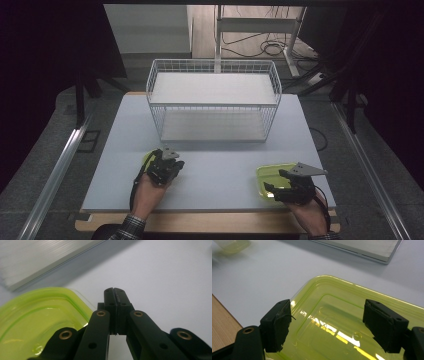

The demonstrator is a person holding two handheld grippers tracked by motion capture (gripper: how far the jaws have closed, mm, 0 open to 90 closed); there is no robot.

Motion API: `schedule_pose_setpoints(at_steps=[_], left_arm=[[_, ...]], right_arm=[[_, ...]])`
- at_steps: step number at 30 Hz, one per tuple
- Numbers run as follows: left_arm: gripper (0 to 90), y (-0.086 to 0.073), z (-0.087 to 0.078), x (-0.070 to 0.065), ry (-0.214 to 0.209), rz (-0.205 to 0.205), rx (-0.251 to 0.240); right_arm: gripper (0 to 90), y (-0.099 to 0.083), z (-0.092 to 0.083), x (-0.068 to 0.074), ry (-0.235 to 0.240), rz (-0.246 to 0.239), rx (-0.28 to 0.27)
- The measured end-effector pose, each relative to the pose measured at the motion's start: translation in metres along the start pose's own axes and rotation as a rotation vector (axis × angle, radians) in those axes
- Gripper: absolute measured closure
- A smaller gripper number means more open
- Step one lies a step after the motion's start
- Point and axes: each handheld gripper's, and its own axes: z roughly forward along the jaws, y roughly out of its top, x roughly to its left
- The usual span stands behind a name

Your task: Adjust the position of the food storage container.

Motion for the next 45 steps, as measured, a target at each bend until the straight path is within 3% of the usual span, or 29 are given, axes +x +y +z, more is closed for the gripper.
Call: schedule_pose_setpoints(at_steps=[3, 5, 11, 12, 17, 18, 19, 20, 23, 25, 28, 31, 35, 36, 45], left_arm=[[89.6, -0.002, -0.001, 0.006, 0.010, -0.011, 0.000], [89.7, -0.004, -0.004, 0.012, 0.009, -0.040, -0.016], [89.5, -0.005, -0.005, 0.012, -0.016, -0.050, -0.028], [89.4, -0.005, -0.004, 0.009, -0.032, -0.049, -0.035], [87.6, -0.005, -0.003, 0.001, -0.085, -0.034, -0.064], [87.3, -0.005, -0.002, -0.004, -0.131, -0.031, -0.092], [86.9, -0.005, -0.002, -0.004, -0.131, -0.031, -0.092], [86.4, -0.005, 0.000, -0.012, -0.149, -0.017, -0.093], [85.8, -0.006, 0.002, -0.023, -0.179, 0.015, -0.097], [85.5, -0.007, 0.003, -0.026, -0.193, 0.017, -0.099], [85.2, -0.011, 0.006, -0.038, -0.216, 0.054, -0.096], [85.3, -0.014, 0.007, -0.044, -0.227, 0.066, -0.090], [86.0, -0.018, 0.009, -0.047, -0.251, 0.066, -0.083], [86.0, -0.019, 0.010, -0.047, -0.283, 0.045, -0.085], [86.1, -0.023, 0.012, -0.051, -0.296, 0.040, -0.063]], right_arm=[[23.2, 0.000, 0.000, 0.000, 0.000, 0.001, 0.000], [23.3, 0.000, 0.000, -0.001, -0.002, 0.004, 0.000], [28.8, 0.000, -0.004, -0.005, -0.024, 0.022, 0.011], [37.7, 0.000, -0.008, -0.010, -0.031, 0.040, 0.017], [65.5, -0.001, -0.024, -0.025, -0.099, 0.050, 0.022], [71.5, -0.001, -0.027, -0.028, -0.115, 0.044, 0.027], [71.5, -0.001, -0.027, -0.028, -0.115, 0.044, 0.027], [81.1, -0.003, -0.033, -0.035, -0.140, 0.043, 0.031], [88.5, -0.005, -0.041, -0.041, -0.181, 0.045, 0.037], [88.9, -0.006, -0.045, -0.045, -0.214, 0.051, 0.041], [89.0, -0.010, -0.052, -0.053, -0.264, 0.068, 0.049], [89.0, -0.016, -0.056, -0.061, -0.288, 0.100, 0.081], [88.9, -0.022, -0.052, -0.067, -0.264, 0.123, 0.120], [88.9, -0.022, -0.048, -0.066, -0.256, 0.124, 0.133], [88.6, -0.013, -0.032, -0.046, -0.189, 0.097, 0.140]])
